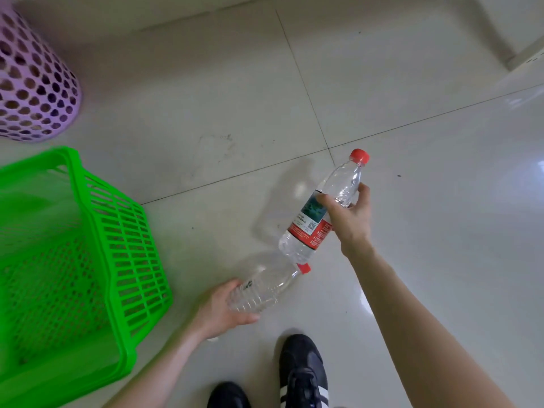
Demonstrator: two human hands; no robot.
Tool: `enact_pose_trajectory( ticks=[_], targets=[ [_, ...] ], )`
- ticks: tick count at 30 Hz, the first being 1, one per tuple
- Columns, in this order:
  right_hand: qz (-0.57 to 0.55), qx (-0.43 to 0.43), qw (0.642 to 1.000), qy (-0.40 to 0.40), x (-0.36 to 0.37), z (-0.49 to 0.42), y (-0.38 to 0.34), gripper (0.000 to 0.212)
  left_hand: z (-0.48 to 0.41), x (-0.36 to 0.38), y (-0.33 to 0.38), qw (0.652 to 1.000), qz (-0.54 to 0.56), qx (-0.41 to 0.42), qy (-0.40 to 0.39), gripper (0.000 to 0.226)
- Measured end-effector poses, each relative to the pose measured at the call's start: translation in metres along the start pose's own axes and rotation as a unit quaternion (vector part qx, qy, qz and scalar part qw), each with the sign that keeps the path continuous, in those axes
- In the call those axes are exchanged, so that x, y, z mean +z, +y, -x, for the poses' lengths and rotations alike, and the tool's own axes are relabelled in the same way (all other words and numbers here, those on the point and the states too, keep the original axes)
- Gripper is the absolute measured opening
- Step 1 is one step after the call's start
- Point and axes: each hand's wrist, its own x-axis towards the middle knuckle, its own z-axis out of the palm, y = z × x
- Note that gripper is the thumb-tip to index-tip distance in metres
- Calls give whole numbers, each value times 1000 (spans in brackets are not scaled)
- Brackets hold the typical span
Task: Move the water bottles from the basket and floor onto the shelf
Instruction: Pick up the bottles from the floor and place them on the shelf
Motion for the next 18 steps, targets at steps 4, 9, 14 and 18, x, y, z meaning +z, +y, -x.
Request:
enact_pose_trajectory(
  ticks=[4, 9, 14, 18],
  targets=[
    [-13, 13, 1000, 6, -11, 25, -39, 65, 35, -6, 15, 993, 108, -50, 23, 60],
    [13, 1, 1000, -2, -23, 66, -96, 70, 86, -30, 49, 981, 166, -78, 56, 51],
    [30, -8, 999, -38, -29, 115, -159, 73, 142, -70, 100, 969, 222, -74, 82, 38],
    [48, -24, 996, -65, -32, 161, -220, 72, 199, -110, 147, 957, 269, -57, 96, 36]
  ],
)
